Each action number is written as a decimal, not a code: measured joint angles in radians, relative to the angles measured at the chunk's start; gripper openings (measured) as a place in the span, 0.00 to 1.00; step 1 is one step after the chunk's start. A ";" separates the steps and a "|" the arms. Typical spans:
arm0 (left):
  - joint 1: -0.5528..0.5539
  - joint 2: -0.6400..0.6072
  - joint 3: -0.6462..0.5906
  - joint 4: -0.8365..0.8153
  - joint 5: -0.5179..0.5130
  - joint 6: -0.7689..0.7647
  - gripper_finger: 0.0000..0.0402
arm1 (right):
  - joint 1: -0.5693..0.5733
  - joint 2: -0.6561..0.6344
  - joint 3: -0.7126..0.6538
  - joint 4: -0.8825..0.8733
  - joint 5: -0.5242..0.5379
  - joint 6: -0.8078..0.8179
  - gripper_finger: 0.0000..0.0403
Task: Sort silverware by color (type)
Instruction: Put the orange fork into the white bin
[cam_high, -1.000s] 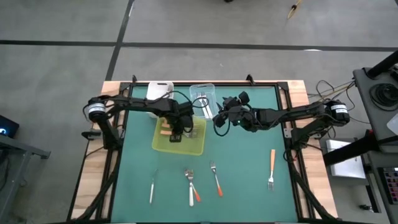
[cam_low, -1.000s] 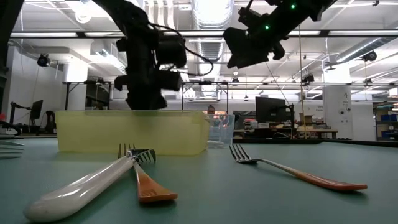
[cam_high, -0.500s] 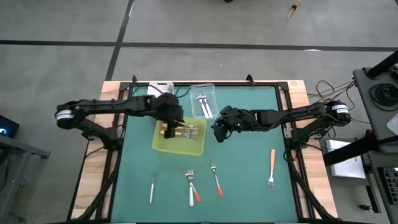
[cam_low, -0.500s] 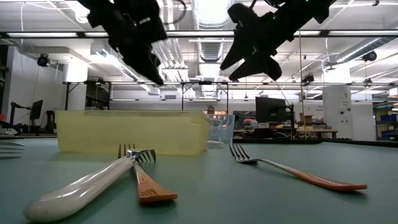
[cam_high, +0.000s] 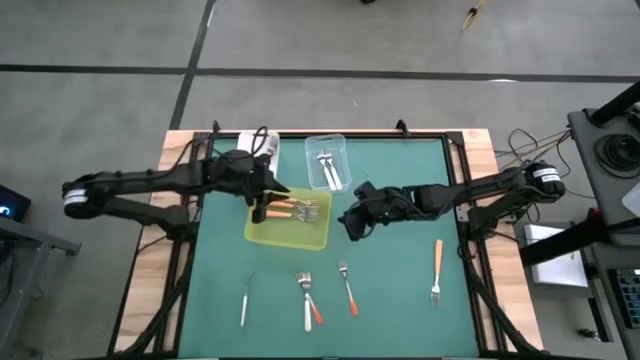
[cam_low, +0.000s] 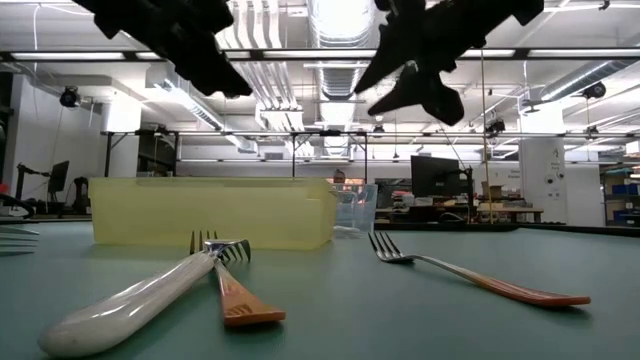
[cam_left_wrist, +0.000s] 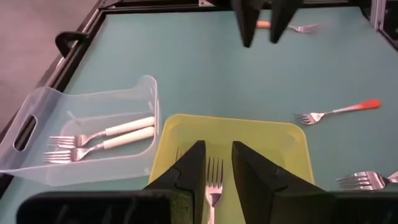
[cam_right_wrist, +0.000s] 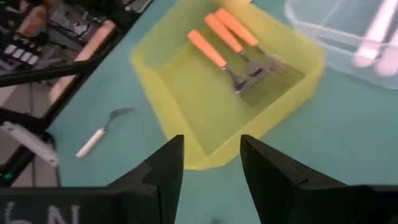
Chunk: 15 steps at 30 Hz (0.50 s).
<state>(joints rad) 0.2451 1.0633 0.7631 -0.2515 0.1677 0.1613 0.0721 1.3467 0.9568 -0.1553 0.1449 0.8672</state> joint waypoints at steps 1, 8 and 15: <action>0.000 -0.011 -0.008 0.000 0.000 -0.008 0.15 | 0.011 0.008 0.011 0.000 0.001 0.006 0.36; -0.017 -0.078 -0.063 0.026 0.000 -0.061 0.15 | 0.081 0.105 0.151 -0.115 0.000 0.013 0.31; -0.062 -0.140 -0.095 0.028 0.000 -0.093 0.15 | 0.108 0.241 0.377 -0.445 0.002 0.052 0.31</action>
<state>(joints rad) 0.1834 0.9235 0.6684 -0.2240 0.1680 0.0683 0.1797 1.5876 1.3340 -0.6005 0.1464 0.9193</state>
